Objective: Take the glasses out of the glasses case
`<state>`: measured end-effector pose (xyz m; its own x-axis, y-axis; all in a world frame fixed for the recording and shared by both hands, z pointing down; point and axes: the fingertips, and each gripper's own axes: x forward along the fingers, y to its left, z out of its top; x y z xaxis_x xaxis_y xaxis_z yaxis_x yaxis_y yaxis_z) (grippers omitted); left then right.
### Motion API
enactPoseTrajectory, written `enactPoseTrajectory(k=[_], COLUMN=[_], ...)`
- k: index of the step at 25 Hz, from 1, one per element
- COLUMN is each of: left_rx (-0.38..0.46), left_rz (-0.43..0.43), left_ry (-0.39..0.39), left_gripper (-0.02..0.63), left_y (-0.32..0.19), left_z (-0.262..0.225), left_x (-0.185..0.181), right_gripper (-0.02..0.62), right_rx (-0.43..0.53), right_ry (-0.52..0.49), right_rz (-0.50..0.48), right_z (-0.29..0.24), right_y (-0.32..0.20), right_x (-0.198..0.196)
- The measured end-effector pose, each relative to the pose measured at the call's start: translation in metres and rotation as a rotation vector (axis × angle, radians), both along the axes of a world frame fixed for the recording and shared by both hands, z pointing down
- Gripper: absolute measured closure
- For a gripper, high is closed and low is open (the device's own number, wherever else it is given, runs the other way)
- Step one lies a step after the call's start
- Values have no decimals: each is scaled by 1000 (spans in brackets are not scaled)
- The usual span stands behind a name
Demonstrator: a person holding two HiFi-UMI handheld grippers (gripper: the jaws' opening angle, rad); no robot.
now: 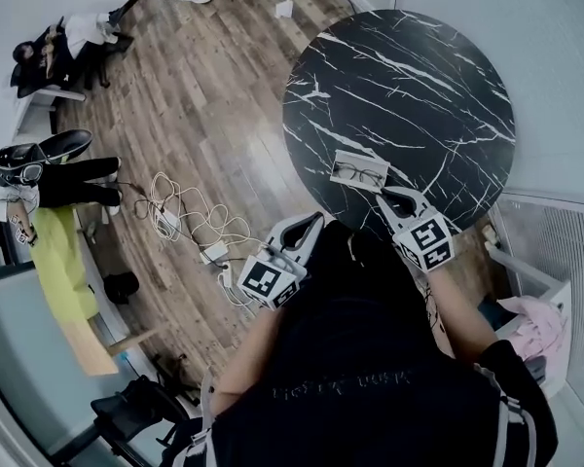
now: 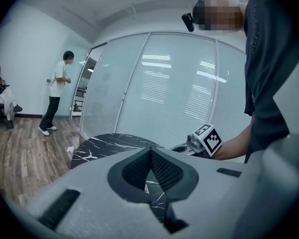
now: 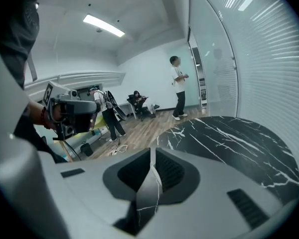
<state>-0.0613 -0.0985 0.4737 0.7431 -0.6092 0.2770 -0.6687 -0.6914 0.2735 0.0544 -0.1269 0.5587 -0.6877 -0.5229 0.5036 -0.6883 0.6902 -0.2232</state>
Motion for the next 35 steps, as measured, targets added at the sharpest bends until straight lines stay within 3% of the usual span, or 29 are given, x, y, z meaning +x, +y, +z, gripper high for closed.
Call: enactPoseTrajectory(k=[4, 21, 35], left_rx=[-22, -55, -95], left_rz=[18, -42, -52], left_ry=[11, -13, -46], left_gripper=[586, 587, 587], left_y=[-5, -12, -21], left_z=[10, 37, 59], left_x=[-5, -40, -40], right_gripper=[561, 561, 561], right_rx=[13, -111, -103], right_ry=[71, 356, 546], right_rz=[-26, -223, -399], right_z=[11, 105, 156], right_y=[-9, -21, -40], right_x=[-10, -34, -40])
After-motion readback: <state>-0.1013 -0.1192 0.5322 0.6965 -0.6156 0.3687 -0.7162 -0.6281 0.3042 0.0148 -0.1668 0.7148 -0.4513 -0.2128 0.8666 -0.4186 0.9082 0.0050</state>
